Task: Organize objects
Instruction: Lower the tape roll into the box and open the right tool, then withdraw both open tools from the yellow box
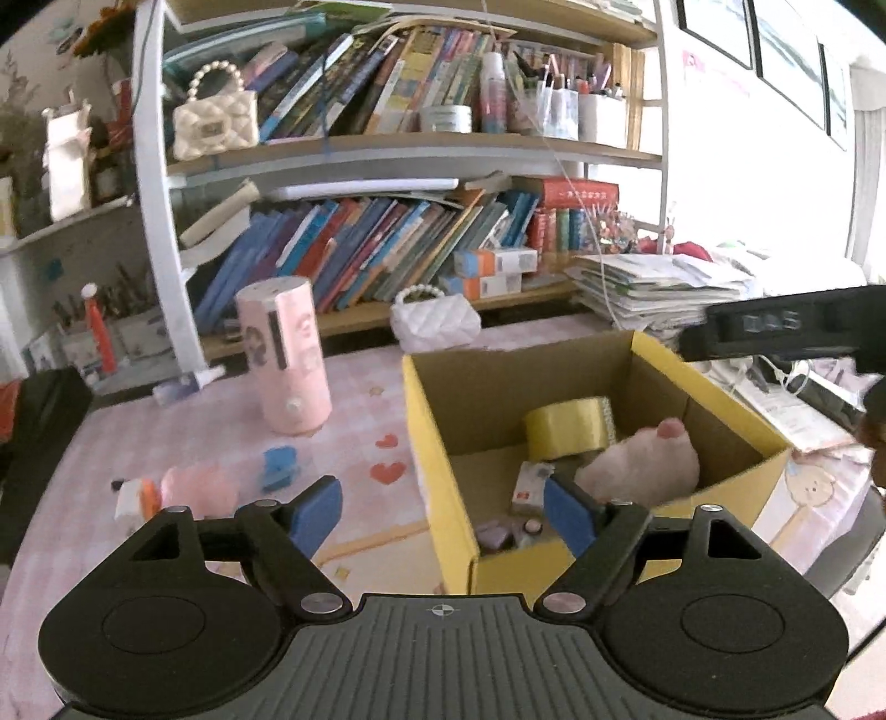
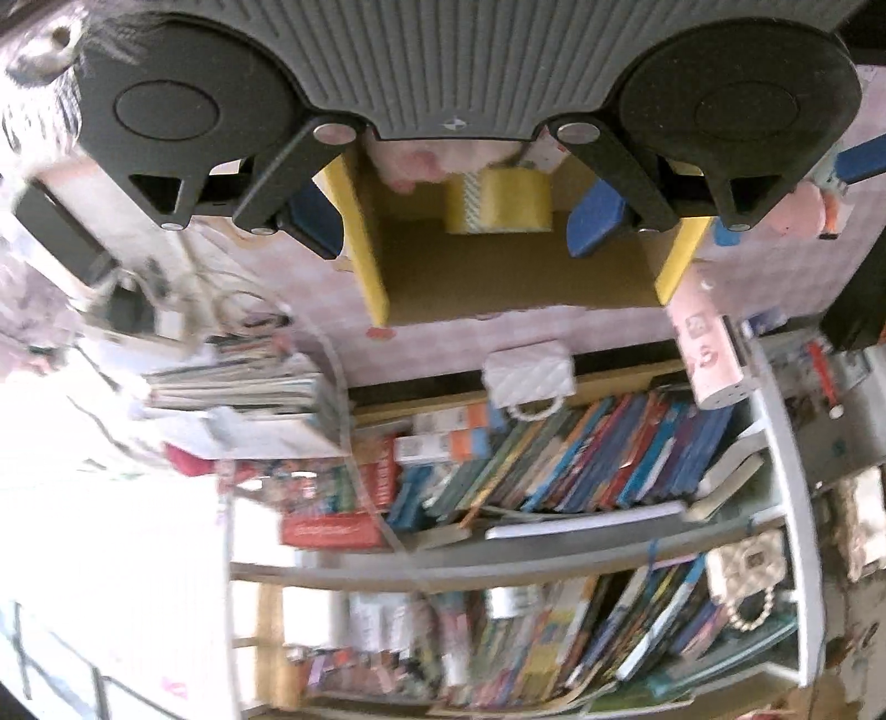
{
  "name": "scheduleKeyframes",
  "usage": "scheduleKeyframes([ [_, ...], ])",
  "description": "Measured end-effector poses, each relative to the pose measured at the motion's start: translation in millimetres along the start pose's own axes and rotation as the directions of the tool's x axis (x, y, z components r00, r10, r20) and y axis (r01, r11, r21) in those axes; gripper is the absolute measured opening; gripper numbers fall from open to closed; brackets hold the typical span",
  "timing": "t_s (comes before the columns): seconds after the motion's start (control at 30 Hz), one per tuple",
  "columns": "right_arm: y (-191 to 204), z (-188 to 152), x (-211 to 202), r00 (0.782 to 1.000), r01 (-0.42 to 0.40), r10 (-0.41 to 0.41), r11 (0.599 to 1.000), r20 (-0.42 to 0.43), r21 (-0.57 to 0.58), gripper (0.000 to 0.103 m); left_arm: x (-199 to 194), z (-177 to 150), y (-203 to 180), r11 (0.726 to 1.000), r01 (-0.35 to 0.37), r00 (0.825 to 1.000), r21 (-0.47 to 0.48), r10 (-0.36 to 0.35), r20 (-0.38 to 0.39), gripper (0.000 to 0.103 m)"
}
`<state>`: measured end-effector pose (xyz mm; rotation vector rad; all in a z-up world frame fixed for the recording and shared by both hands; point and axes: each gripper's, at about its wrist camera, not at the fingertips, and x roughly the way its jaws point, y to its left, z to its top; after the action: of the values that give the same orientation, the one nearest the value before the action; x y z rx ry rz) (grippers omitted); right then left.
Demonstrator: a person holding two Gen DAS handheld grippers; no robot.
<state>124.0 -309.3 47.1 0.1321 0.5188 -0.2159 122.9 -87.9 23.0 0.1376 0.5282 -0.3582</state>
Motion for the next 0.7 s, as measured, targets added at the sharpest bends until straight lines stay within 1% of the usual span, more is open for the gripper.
scheduleKeyframes([
  [0.13,2,-24,-22,0.998,0.067,-0.066,0.997,-0.007,0.036,0.087,-13,-15,9,1.000,0.006,1.000,-0.002,-0.006,-0.023,0.082],
  [0.3,16,-58,-38,0.991,0.115,-0.110,0.992,-0.079,0.055,0.087,-31,-36,22,1.000,0.006,0.998,0.006,-0.005,-0.063,0.084],
  [0.43,35,-87,-52,0.986,0.115,-0.108,0.992,-0.129,0.050,0.087,-45,-53,32,1.000,-0.002,0.995,0.007,0.003,-0.100,0.087],
  [0.53,50,-105,-58,0.981,0.095,-0.088,0.995,-0.174,0.036,0.088,-54,-62,40,1.000,-0.011,0.993,-0.002,0.011,-0.116,0.088],
  [0.6,61,-114,-62,0.978,0.076,-0.070,0.997,-0.197,0.027,0.088,-60,-66,46,1.000,-0.020,0.992,-0.008,0.019,-0.124,0.089],
  [0.7,73,-121,-70,0.977,0.055,-0.050,0.998,-0.205,0.017,0.089,-67,-73,53,0.999,-0.030,0.990,-0.012,0.028,-0.135,0.090],
])
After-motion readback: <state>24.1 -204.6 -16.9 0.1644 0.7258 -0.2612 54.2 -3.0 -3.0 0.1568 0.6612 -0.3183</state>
